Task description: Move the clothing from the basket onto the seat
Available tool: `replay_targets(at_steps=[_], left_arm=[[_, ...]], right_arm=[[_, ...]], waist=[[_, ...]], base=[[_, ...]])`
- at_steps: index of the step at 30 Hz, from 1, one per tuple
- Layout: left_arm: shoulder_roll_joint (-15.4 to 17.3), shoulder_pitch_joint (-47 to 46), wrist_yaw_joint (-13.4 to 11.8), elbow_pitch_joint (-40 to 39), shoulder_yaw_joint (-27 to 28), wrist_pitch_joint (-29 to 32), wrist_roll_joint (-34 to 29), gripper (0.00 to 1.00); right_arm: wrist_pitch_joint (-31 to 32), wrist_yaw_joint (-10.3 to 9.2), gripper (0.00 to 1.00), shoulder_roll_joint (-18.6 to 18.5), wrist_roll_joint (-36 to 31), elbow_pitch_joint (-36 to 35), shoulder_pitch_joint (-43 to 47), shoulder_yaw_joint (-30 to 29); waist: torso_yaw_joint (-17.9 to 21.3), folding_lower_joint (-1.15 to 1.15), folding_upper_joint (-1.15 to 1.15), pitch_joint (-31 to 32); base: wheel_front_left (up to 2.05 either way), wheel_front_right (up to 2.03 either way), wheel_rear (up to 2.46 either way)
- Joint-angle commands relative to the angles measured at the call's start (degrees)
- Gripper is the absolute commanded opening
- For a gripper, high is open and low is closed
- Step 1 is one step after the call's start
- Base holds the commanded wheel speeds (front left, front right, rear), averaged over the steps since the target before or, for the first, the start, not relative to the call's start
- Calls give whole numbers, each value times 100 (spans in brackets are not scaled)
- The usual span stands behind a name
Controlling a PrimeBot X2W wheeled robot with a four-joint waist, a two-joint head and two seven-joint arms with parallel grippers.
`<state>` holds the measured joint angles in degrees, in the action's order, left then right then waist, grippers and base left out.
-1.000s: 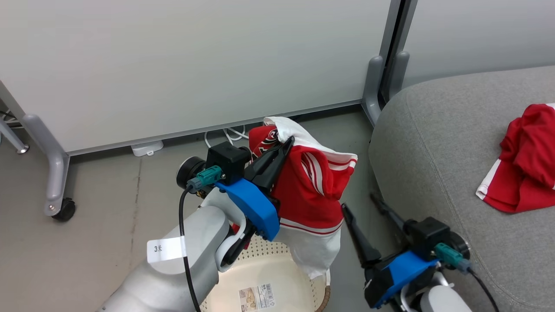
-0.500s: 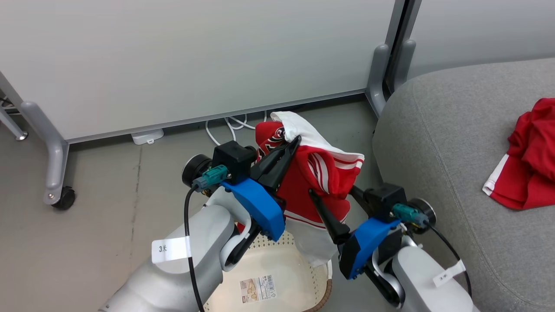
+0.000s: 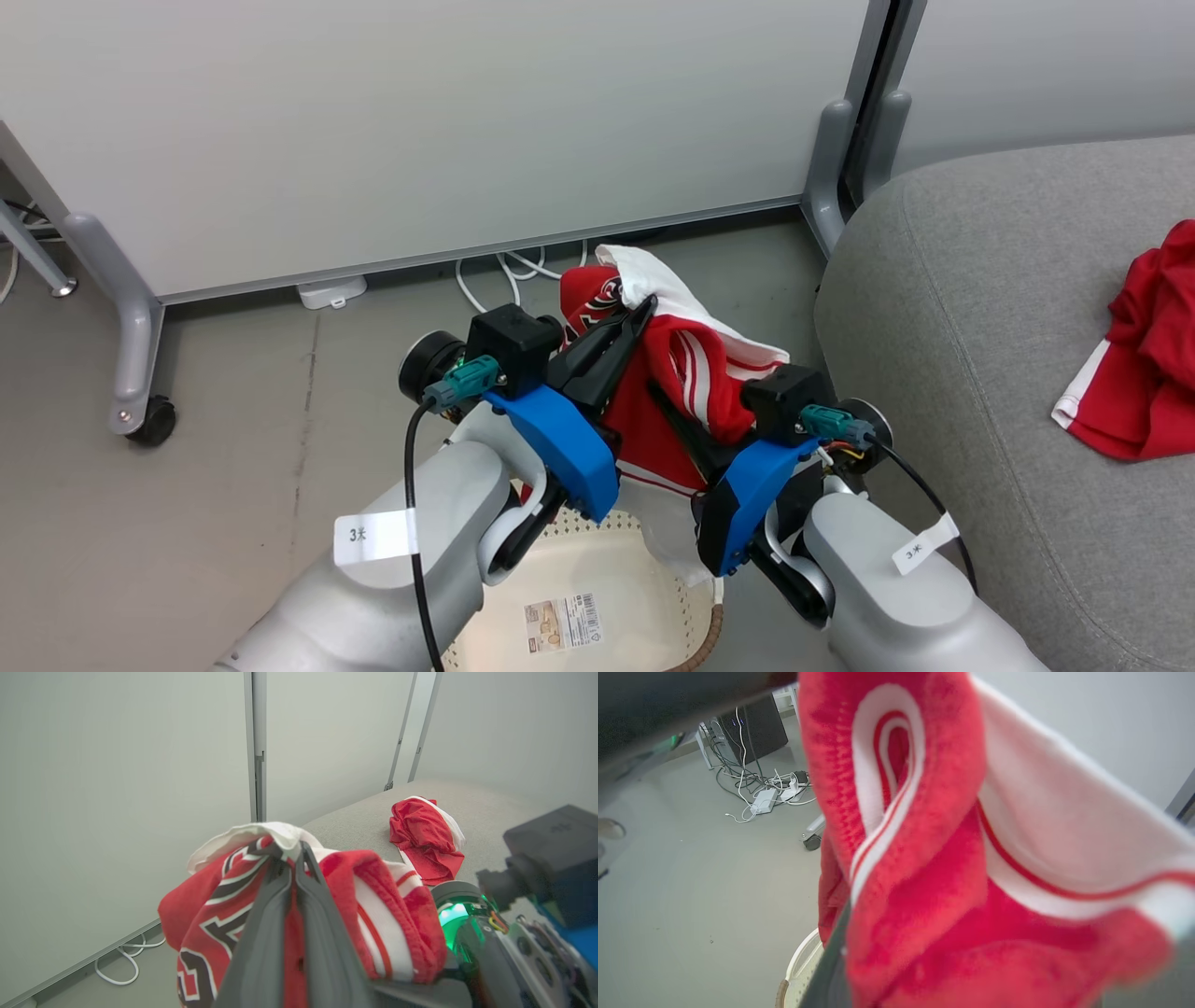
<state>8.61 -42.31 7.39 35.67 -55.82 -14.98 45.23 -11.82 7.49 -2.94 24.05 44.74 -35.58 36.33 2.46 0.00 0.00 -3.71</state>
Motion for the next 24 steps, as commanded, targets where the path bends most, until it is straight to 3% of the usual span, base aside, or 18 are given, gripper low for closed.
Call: replay_targets(at_steps=[1,18,19,21,22,24], left_arm=[[12,-28,15,9,3,-30,18,0],[35,109,15,167,-12,-31,118,0],[43,94,14,179,-30,-30,137,13],[52,65,15,205,-72,-30,207,78],[58,50,15,221,-83,-30,225,100],[62,26,14,254,-96,-30,269,100]], right_arm=[[-53,1,0,6,87,62,-97,64],[-290,1,0,8,701,548,-359,615],[-300,1,0,8,728,559,-369,637],[-314,1,0,8,759,587,-393,677],[-322,1,0,9,778,601,-411,694],[-323,1,0,9,801,625,-443,721]], waist=[[0,0,0,12],[98,0,0,113],[99,0,0,118],[101,0,0,127],[102,0,0,131],[103,0,0,139]], base=[[0,0,0],[0,0,0],[0,0,0],[0,0,0],[0,0,0],[0,0,0]])
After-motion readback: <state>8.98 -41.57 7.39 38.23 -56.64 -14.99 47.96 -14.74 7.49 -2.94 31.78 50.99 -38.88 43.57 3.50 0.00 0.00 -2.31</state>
